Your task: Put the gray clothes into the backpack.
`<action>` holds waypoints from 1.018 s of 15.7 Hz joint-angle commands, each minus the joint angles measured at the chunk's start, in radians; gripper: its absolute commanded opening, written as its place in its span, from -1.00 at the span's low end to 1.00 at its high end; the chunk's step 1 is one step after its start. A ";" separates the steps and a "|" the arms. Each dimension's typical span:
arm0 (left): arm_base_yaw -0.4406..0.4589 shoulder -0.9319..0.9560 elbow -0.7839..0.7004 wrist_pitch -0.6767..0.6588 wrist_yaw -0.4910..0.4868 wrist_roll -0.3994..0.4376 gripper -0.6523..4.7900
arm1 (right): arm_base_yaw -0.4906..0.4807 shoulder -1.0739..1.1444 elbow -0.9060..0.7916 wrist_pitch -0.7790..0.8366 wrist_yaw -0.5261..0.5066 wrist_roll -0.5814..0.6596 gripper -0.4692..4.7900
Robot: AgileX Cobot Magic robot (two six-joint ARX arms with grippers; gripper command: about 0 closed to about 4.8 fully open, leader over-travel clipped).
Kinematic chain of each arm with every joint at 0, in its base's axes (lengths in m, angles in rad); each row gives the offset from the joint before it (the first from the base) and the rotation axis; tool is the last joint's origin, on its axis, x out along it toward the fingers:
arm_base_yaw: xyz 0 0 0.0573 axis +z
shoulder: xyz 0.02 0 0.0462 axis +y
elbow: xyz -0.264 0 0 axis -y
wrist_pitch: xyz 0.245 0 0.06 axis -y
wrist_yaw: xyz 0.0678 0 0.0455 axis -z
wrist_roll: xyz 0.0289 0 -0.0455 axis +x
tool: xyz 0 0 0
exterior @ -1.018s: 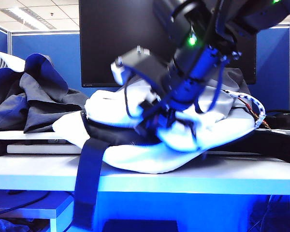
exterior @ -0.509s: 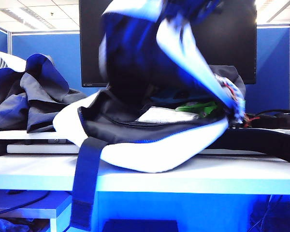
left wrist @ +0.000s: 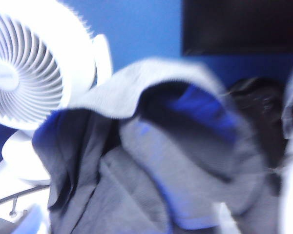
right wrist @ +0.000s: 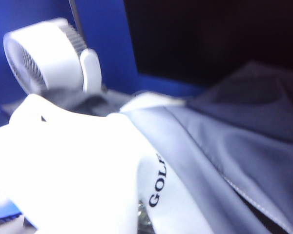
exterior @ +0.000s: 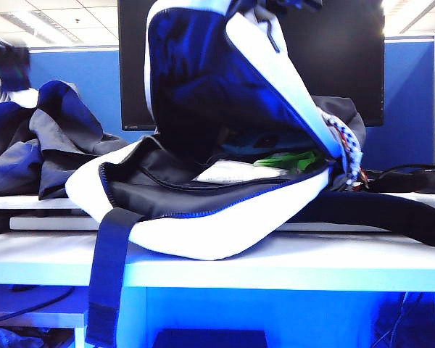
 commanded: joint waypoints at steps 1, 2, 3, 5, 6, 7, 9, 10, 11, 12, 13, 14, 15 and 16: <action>0.002 0.075 0.003 0.079 -0.007 -0.061 1.00 | 0.002 -0.015 0.016 0.019 -0.016 0.007 -0.82; 0.002 0.130 0.005 0.189 -0.018 -0.079 1.00 | 0.002 -0.015 0.016 0.018 -0.023 0.008 -0.82; 0.002 0.204 0.029 0.277 -0.033 -0.077 1.00 | 0.002 -0.015 0.016 0.018 -0.043 0.008 -0.82; 0.002 0.374 0.156 0.288 -0.025 -0.094 1.00 | 0.002 -0.018 0.016 0.000 -0.056 0.008 -0.82; 0.002 0.451 0.231 0.284 -0.031 -0.092 1.00 | 0.002 -0.018 0.017 -0.020 -0.065 0.008 -0.82; 0.002 0.507 0.294 0.282 -0.073 -0.092 1.00 | 0.002 -0.018 0.017 -0.043 -0.076 0.008 -0.82; 0.018 0.604 0.421 0.225 -0.140 -0.100 1.00 | 0.002 -0.022 0.017 -0.079 -0.079 0.008 -0.82; 0.029 0.661 0.491 0.198 -0.124 -0.132 1.00 | 0.003 -0.023 0.017 -0.085 -0.081 0.008 -0.82; 0.041 0.717 0.559 0.165 -0.091 -0.143 1.00 | 0.002 -0.026 0.017 -0.086 -0.082 0.008 -0.82; 0.045 0.771 0.626 0.132 -0.060 -0.144 1.00 | 0.002 -0.030 0.017 -0.082 -0.078 0.008 -0.82; 0.048 0.829 0.696 0.105 -0.015 -0.144 1.00 | 0.002 -0.030 0.020 -0.079 -0.077 0.008 -0.82; 0.048 0.866 0.744 0.076 0.012 -0.144 1.00 | 0.002 -0.031 0.022 -0.080 -0.074 0.008 -0.82; 0.048 0.902 0.795 0.040 0.047 -0.144 1.00 | 0.002 -0.032 0.022 -0.079 -0.074 0.007 -0.82; 0.047 0.932 0.849 -0.034 0.166 -0.141 0.25 | 0.002 -0.037 0.022 -0.087 -0.074 0.008 -0.82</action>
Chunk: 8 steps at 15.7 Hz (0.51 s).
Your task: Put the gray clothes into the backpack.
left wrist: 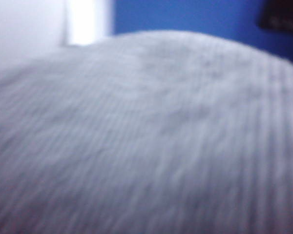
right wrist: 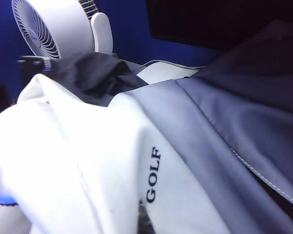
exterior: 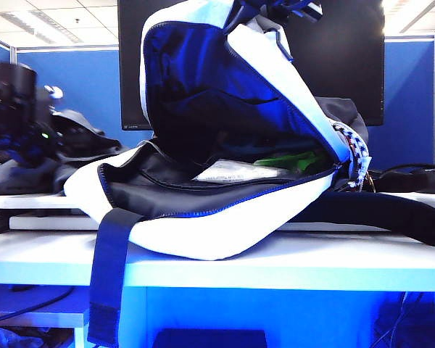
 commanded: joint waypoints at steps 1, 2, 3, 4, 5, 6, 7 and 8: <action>-0.002 0.051 0.103 -0.164 0.191 0.005 -0.67 | 0.002 -0.027 0.017 0.041 -0.009 0.007 -0.82; -0.002 0.049 0.104 -0.175 0.217 0.004 -0.79 | 0.002 -0.031 0.017 0.040 -0.009 0.007 -0.82; -0.002 0.029 0.104 -0.221 0.267 0.005 -0.78 | 0.001 -0.039 0.017 0.040 -0.005 0.006 -0.82; 0.000 -0.009 0.104 -0.280 0.269 0.004 -0.78 | 0.000 -0.044 0.018 0.043 -0.005 0.000 -0.82; 0.007 -0.055 0.098 -0.328 0.275 0.004 -0.78 | -0.005 -0.051 0.018 0.049 -0.002 0.000 -0.82; 0.019 -0.124 0.087 -0.400 0.343 0.005 -0.78 | -0.013 -0.055 0.018 0.061 0.002 0.000 -0.82; 0.027 -0.189 0.077 -0.474 0.428 0.035 -0.78 | -0.016 -0.057 0.018 0.065 0.030 0.000 -0.82; 0.029 -0.245 0.064 -0.530 0.455 0.050 -0.78 | -0.017 -0.063 0.018 0.065 0.064 0.000 -0.82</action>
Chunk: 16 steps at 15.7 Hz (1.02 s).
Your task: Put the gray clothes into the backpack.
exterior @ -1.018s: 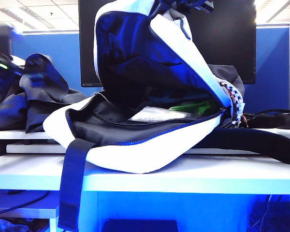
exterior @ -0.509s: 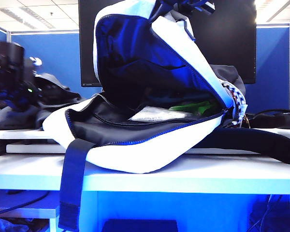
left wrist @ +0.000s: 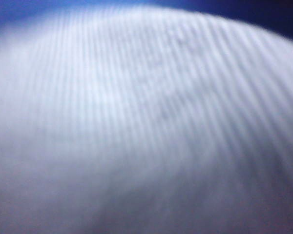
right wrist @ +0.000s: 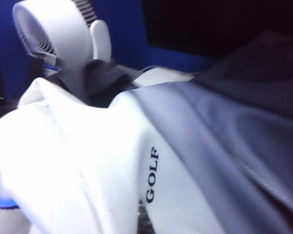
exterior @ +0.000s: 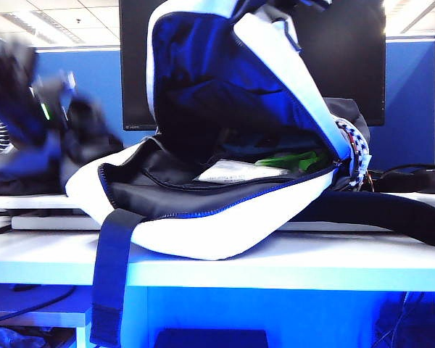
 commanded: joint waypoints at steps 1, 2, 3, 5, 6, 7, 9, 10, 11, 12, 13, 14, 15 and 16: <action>0.010 -0.199 -0.041 -0.166 0.123 0.062 -0.78 | -0.003 -0.027 0.017 0.092 0.102 0.003 -0.82; 0.021 -0.301 -0.067 -0.200 0.119 0.063 -0.78 | -0.003 -0.027 0.018 0.103 0.113 0.003 -0.82; 0.020 -0.397 -0.088 -0.226 0.119 0.064 -0.78 | -0.003 -0.027 0.017 0.108 0.113 0.003 -0.82; 0.020 -0.587 -0.111 -0.303 0.124 0.063 -0.78 | -0.010 -0.027 0.017 0.108 0.114 -0.001 -0.82; 0.019 -0.671 -0.115 -0.357 0.127 0.063 -0.78 | -0.011 -0.027 0.017 0.110 0.116 -0.001 -0.82; 0.018 -0.739 -0.115 -0.404 0.140 0.062 -0.78 | -0.019 -0.027 0.017 0.117 0.116 -0.001 -0.82; 0.018 -0.876 -0.121 -0.505 0.224 0.003 -0.78 | -0.035 -0.027 0.017 0.146 0.116 0.000 -0.82; 0.018 -0.909 -0.135 -0.513 0.257 -0.018 -0.78 | -0.040 -0.027 0.018 0.158 0.115 0.000 -0.82; 0.014 -0.972 -0.184 -0.509 0.282 -0.068 -0.78 | -0.047 -0.027 0.017 0.173 0.114 0.001 -0.82; -0.015 -1.008 -0.237 -0.498 0.296 -0.098 -0.78 | -0.047 -0.027 0.017 0.174 0.111 0.013 -0.82; -0.067 -1.031 -0.306 -0.487 0.305 -0.100 -0.78 | -0.047 -0.027 0.017 0.175 0.111 0.013 -0.82; -0.118 -1.041 -0.373 -0.454 0.304 -0.123 -0.78 | -0.046 -0.027 0.017 0.176 0.110 0.014 -0.82; -0.172 -1.043 -0.453 -0.348 0.300 -0.167 -0.78 | -0.046 -0.027 0.017 0.176 0.107 0.019 -0.82; -0.237 -1.037 -0.519 -0.214 0.269 -0.202 -0.78 | -0.046 -0.027 0.017 0.175 0.107 0.026 -0.82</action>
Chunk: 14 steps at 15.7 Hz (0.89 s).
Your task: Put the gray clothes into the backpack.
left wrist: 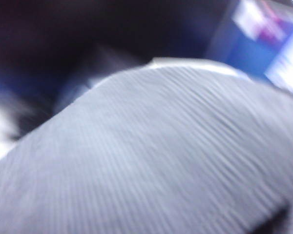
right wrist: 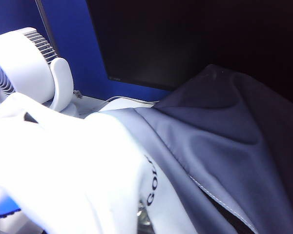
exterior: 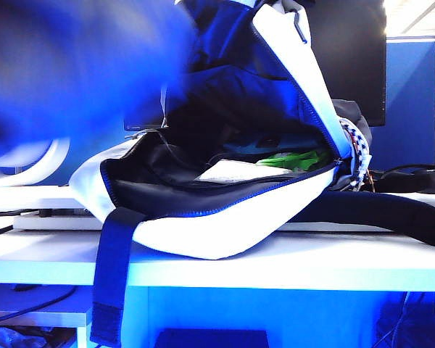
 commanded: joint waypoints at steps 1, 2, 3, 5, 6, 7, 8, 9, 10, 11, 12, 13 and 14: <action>-0.146 0.012 -0.145 0.381 -0.120 -0.078 -0.78 | 0.000 -0.017 0.017 0.097 -0.023 0.040 -0.82; -0.185 0.050 -0.189 0.520 -0.202 -0.076 -0.78 | 0.000 -0.018 0.017 0.096 -0.077 0.068 -0.82; -0.188 0.124 -0.198 0.636 -0.177 -0.106 -0.78 | 0.000 -0.018 0.017 0.099 -0.119 0.098 -0.82; -0.206 0.289 -0.197 0.804 -0.210 -0.188 -0.78 | 0.000 -0.019 0.017 0.099 -0.160 0.110 -0.82; -0.207 0.356 -0.197 0.867 -0.228 -0.188 -0.78 | 0.000 -0.020 0.017 0.102 -0.180 0.111 -0.82; -0.213 0.421 -0.196 0.932 -0.206 -0.201 -0.78 | 0.000 -0.020 0.017 0.114 -0.194 0.114 -0.82; -0.233 0.492 -0.195 0.991 -0.209 -0.214 -0.78 | 0.000 -0.021 0.018 0.129 -0.198 0.119 -0.82; -0.238 0.552 -0.193 1.054 -0.245 -0.209 -0.78 | 0.000 -0.025 0.018 0.137 -0.203 0.139 -0.82; -0.244 0.623 -0.178 1.142 -0.245 -0.212 -0.78 | 0.001 -0.025 0.018 0.152 -0.237 0.168 -0.82; -0.245 0.692 -0.137 1.181 -0.224 -0.235 -0.78 | 0.000 -0.025 0.018 0.164 -0.270 0.189 -0.82; -0.247 0.764 -0.061 1.169 -0.200 -0.245 -0.78 | 0.000 -0.025 0.018 0.176 -0.291 0.190 -0.82; -0.261 0.821 0.005 1.174 -0.200 -0.245 -0.78 | 0.000 -0.026 0.018 0.180 -0.315 0.190 -0.82; -0.269 0.869 0.079 1.173 -0.200 -0.250 -0.78 | 0.000 -0.028 0.018 0.182 -0.343 0.192 -0.82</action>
